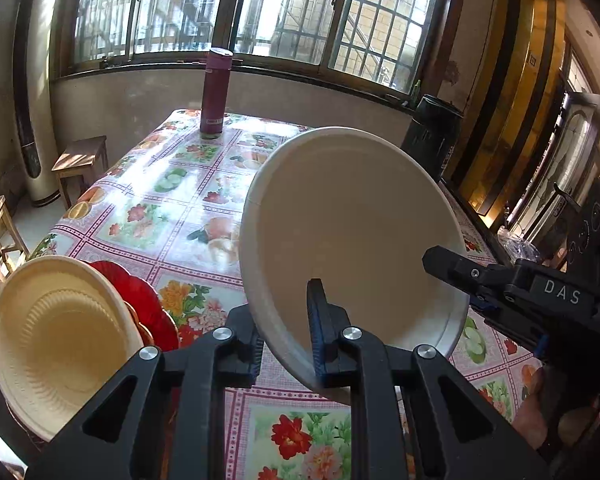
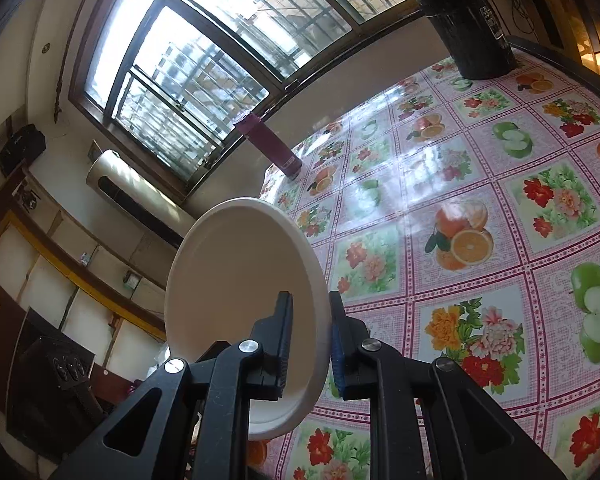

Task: Organize plates and bowls
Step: 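Lift the white bowl with both tools and carry it toward the stack, then lower the white bowl into the cream bowl and open both tools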

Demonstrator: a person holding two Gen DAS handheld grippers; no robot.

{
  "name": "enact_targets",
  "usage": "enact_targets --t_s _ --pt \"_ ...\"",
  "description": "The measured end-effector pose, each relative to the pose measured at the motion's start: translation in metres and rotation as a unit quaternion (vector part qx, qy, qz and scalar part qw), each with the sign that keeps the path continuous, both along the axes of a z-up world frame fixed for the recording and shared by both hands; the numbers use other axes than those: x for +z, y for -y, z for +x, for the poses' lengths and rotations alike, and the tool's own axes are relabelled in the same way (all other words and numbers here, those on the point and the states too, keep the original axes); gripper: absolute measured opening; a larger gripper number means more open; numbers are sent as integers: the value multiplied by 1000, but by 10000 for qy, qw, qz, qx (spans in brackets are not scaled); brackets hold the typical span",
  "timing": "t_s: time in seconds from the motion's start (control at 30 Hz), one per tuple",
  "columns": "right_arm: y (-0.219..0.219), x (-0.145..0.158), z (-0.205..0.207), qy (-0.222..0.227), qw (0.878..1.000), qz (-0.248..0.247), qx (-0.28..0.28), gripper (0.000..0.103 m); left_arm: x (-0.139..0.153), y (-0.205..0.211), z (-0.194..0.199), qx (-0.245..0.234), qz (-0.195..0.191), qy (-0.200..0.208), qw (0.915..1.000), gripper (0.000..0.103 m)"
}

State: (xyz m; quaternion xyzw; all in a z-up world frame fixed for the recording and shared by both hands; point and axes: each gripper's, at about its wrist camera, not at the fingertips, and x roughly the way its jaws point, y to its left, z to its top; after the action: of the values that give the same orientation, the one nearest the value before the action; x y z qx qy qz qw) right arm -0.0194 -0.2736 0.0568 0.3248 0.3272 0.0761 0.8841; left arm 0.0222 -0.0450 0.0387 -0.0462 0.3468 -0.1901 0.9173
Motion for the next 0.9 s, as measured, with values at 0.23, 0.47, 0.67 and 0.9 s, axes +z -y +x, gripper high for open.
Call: enact_targets --t_s 0.23,0.47,0.67,0.9 --pt "-72 3 15 6 9969 -94 784 17 4 -63 -18 561 218 288 9978 16" --pt "-138 -10 25 -166 9881 -164 1517 17 -6 -116 -31 1052 262 166 9940 17" --pt "-173 -31 33 -427 9816 -199 1848 21 -18 -137 -30 1265 204 -76 9917 19" --pt "-184 -44 40 -605 9792 -236 1923 21 -30 -145 -26 1273 140 -342 9912 20"
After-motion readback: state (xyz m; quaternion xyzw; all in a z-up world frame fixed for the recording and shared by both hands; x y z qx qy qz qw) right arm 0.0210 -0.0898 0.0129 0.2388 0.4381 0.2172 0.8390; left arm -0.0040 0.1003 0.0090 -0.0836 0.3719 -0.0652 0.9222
